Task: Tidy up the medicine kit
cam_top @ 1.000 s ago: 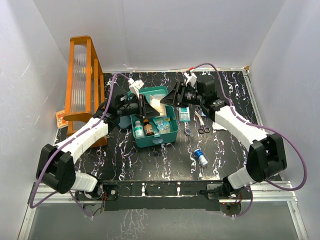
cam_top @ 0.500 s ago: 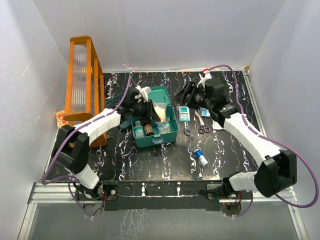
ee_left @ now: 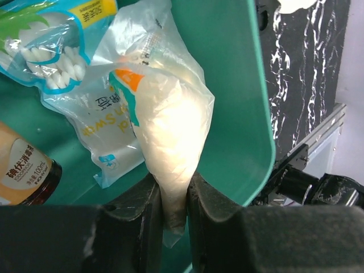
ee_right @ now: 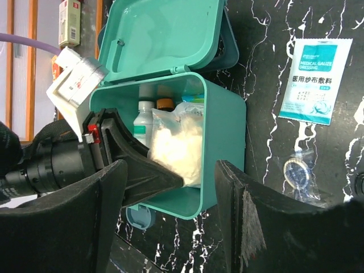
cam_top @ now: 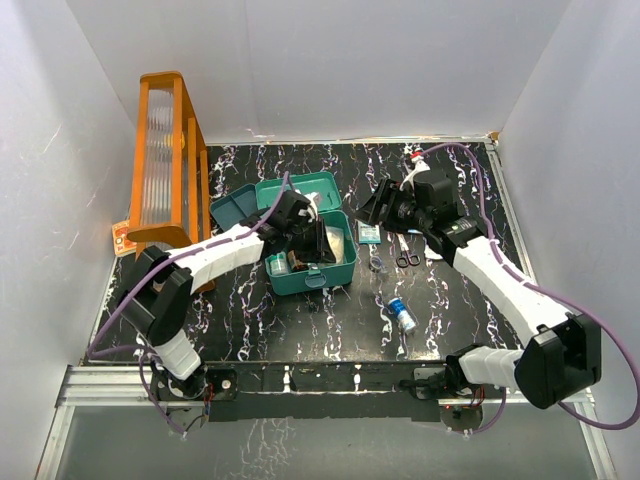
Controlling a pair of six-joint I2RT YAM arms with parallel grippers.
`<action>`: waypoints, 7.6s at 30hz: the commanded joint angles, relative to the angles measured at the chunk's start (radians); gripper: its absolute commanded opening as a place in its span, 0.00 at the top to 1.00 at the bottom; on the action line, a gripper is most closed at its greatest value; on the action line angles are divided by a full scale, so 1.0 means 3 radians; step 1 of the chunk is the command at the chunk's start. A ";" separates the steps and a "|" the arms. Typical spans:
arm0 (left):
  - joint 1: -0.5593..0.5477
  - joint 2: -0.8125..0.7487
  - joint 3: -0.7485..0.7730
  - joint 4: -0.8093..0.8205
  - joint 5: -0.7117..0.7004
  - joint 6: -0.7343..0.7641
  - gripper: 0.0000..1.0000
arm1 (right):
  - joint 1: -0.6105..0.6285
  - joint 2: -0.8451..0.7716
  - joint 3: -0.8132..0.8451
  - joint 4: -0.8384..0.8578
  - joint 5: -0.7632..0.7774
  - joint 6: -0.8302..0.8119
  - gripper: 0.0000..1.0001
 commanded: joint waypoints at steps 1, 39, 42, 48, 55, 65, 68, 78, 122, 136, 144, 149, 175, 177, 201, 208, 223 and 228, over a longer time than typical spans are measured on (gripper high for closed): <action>-0.0013 0.0118 0.0162 -0.0032 -0.0261 -0.0176 0.81 | -0.0019 -0.0187 -0.0041 0.0030 0.0091 -0.0113 0.39; -0.0039 0.0165 0.0410 -0.0587 -0.0976 0.0230 0.36 | -0.0035 -0.0442 -0.0106 -0.0132 0.0793 0.0043 0.39; -0.0040 0.0222 0.0394 -0.0579 -0.0955 0.0235 0.34 | -0.0034 -0.0433 -0.0107 -0.0128 0.0781 0.0048 0.39; -0.0043 0.0287 0.0368 -0.0413 -0.0809 0.0247 0.33 | -0.0035 -0.0409 -0.0089 -0.0124 0.0735 0.0035 0.39; -0.0040 0.0296 0.0317 -0.0133 -0.0457 0.0238 0.47 | -0.0035 -0.0425 -0.0096 -0.0127 0.0735 0.0037 0.39; -0.0039 0.0215 0.0178 0.0130 -0.0230 0.0095 0.52 | -0.0036 -0.0420 -0.0106 -0.0130 0.0764 0.0043 0.39; -0.0039 0.0229 0.0143 0.0192 -0.0171 0.0007 0.52 | -0.0036 -0.0422 -0.0099 -0.0130 0.0791 0.0043 0.39; -0.0039 0.0356 0.0137 0.0378 -0.0220 -0.0148 0.67 | -0.0034 -0.0431 -0.0126 -0.0132 0.0811 0.0043 0.39; -0.0080 -0.1821 0.0187 -0.0373 -0.1396 0.1234 0.15 | -0.1233 0.0159 -0.0072 -0.0588 0.1579 -0.0513 0.30; -0.0080 -0.1821 0.0209 0.0105 -0.1581 0.1526 0.01 | -0.2040 0.0818 -0.0048 -0.0545 0.0608 -0.0931 0.31; -0.0078 -0.1519 0.0438 0.0001 -0.1481 0.1514 0.01 | -0.2171 0.1241 0.0159 -0.0487 0.0405 -0.1086 0.34; -0.0080 -0.1441 0.0464 0.0189 -0.1418 0.1544 0.01 | -0.2171 0.1340 0.0269 -0.0536 0.0343 -0.1174 0.38; -0.0080 -0.1308 0.0543 0.0208 -0.1480 0.1504 0.01 | -0.2171 0.1640 0.0392 -0.0743 0.0296 -0.1154 0.52; -0.0080 -0.1328 0.0528 0.0200 -0.1496 0.1496 0.01 | -0.2168 0.1638 0.0416 -0.0787 0.0358 -0.1149 0.49; -0.0080 -0.1422 0.0442 0.0200 -0.1544 0.1484 0.01 | -0.2100 0.1778 0.0660 -0.0969 0.0728 -0.1046 0.38; -0.0080 -0.1366 0.0476 0.0223 -0.1534 0.1515 0.01 | -0.2071 0.1697 0.0888 -0.0968 0.0595 -0.1039 0.25; -0.0080 -0.1324 0.0495 0.0233 -0.1551 0.1554 0.01 | -0.2074 0.2044 0.0896 -0.1033 0.0334 -0.1265 0.42; -0.0080 -0.1363 0.0446 0.0265 -0.1543 0.1535 0.01 | -0.2074 0.1917 0.0713 -0.0931 0.0369 -0.1220 0.49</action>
